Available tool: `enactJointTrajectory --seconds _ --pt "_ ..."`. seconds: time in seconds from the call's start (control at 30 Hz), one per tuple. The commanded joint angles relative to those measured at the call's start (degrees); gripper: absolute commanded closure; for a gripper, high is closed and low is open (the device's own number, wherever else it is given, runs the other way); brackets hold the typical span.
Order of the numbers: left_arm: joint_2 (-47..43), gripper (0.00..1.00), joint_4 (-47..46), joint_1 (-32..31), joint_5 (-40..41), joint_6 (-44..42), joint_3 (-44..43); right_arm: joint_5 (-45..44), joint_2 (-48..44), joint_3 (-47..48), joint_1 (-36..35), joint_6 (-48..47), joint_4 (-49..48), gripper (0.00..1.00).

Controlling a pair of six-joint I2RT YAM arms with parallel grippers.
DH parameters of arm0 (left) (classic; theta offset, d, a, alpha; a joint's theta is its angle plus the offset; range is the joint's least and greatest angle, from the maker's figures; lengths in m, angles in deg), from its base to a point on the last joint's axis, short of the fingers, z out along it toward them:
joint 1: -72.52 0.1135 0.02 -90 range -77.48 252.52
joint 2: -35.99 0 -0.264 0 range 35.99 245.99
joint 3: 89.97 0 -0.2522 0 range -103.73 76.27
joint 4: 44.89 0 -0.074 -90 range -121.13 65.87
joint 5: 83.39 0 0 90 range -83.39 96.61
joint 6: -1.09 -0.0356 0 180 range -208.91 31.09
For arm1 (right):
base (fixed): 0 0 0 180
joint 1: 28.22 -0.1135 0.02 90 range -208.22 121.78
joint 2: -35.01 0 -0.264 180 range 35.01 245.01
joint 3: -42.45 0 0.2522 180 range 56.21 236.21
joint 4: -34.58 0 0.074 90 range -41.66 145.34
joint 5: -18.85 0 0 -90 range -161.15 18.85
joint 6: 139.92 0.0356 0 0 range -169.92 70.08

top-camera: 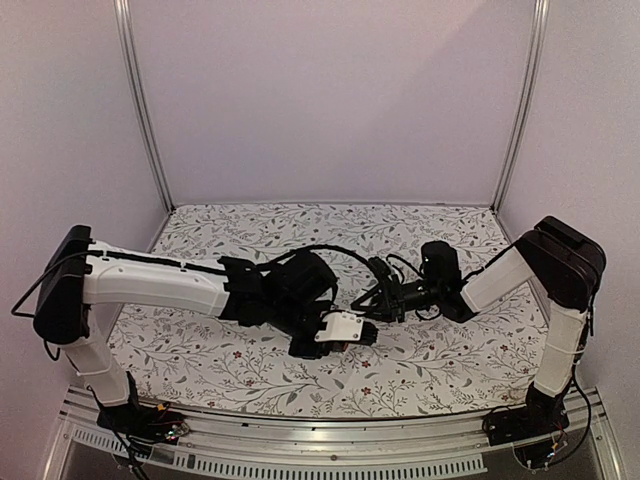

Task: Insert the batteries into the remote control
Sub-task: Press the battery in the battery compartment.

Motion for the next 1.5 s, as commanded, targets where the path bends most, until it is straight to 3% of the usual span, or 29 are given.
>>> enactJointTrajectory --seconds 0.0,0.47,0.7,0.8,1.03,1.13,1.2,1.33,1.47 --pt "3.67 0.87 2.64 -0.82 2.75 2.12 -2.39 1.07 -0.39 1.14 -0.69 0.97 -2.15 1.00" --pt "8.42 0.87 7.67 -0.69 6.84 4.54 -7.05 0.79 -1.10 1.05 -0.64 0.67 -2.07 1.00" --pt "-2.80 0.72 -4.61 1.65 5.06 10.58 -0.56 -0.27 -2.50 0.64 1.91 -0.24 -1.43 1.00" --pt "-8.21 0.61 -10.25 3.51 4.77 14.87 2.37 -1.10 -4.55 0.46 3.43 -1.99 1.07 1.00" --pt "-14.92 0.11 -21.56 9.15 5.25 34.35 8.66 -4.73 -11.29 0.24 5.44 -9.45 10.91 1.00" --pt "-12.92 0.02 -20.80 10.48 0.72 41.03 6.99 -6.85 -14.55 0.75 5.45 -14.04 17.37 1.00" --pt "-10.41 0.02 -19.75 10.59 -2.77 42.83 4.84 -7.76 -16.91 1.14 5.45 -17.06 20.55 1.00" --pt "-5.68 0.13 -17.66 10.61 -8.84 44.13 1.51 -8.43 -19.84 1.74 5.50 -20.24 24.29 1.00" --pt "-3.18 0.19 -18.47 10.60 -11.28 45.79 0.77 -8.31 -21.60 1.76 5.47 -21.39 25.72 1.00"
